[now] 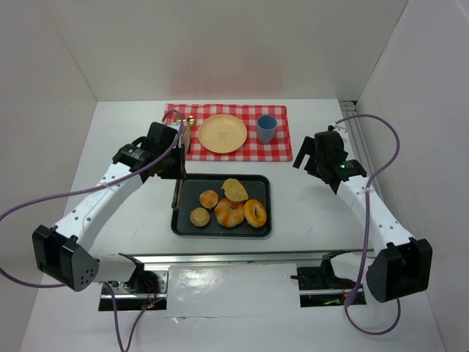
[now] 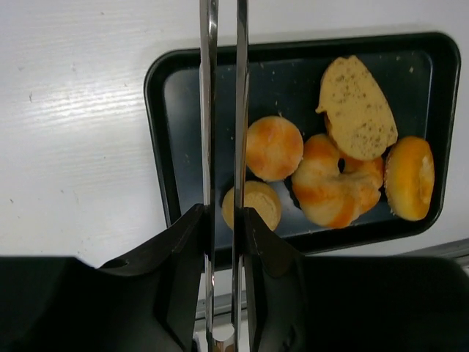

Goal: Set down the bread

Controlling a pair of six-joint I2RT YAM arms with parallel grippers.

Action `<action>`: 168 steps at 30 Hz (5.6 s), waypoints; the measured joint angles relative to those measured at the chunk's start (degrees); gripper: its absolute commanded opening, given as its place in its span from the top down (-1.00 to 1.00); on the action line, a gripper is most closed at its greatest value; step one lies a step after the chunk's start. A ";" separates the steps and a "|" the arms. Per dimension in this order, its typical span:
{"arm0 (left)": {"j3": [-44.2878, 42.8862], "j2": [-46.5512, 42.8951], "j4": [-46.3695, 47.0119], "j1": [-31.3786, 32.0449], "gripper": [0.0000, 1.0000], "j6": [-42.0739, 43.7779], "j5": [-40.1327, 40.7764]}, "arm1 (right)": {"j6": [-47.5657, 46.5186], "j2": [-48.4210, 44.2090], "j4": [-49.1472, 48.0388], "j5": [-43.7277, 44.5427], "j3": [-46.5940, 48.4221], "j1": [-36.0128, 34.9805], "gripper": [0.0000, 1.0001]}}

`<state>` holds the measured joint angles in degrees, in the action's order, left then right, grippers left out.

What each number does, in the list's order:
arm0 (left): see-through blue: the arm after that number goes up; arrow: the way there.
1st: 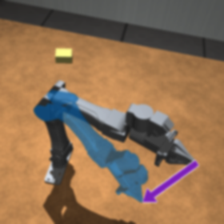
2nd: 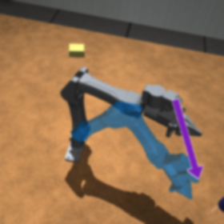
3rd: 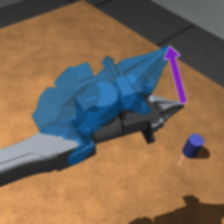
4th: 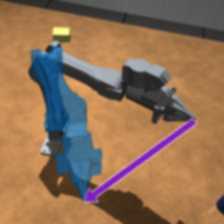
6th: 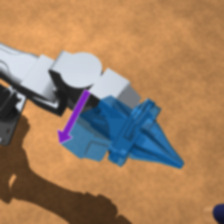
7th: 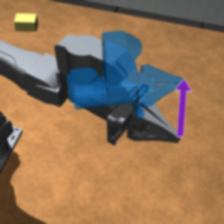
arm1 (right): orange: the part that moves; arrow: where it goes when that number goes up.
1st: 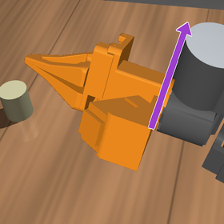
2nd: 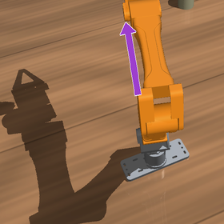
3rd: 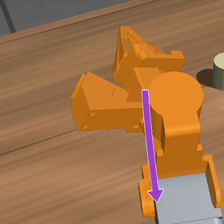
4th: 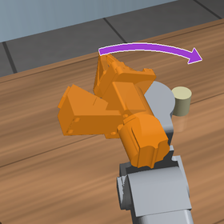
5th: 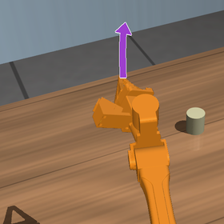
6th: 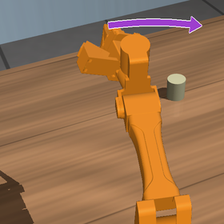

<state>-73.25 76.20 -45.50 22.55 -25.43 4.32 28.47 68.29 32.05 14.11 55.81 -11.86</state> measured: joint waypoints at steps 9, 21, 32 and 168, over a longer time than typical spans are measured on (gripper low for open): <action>3.63 -2.47 -2.58 8.09 0.24 -0.42 2.99 | -0.02 -5.09 -0.02 0.72 0.00 0.28 -0.97; 3.61 -2.47 -7.56 13.60 -0.24 -1.99 6.36 | -0.04 -7.48 0.09 1.51 -0.11 0.87 -0.99; 3.61 -2.60 -9.77 13.88 -0.29 -4.66 3.41 | -0.07 -7.82 0.07 1.46 -0.13 0.87 -0.99; -27.80 25.81 4.11 -0.09 1.00 -15.63 -10.25 | 2.58 -8.22 1.03 -4.92 -2.60 0.87 -0.99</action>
<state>-101.06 102.02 -41.39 22.46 -41.06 -5.93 31.05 60.07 33.08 9.19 53.21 -10.98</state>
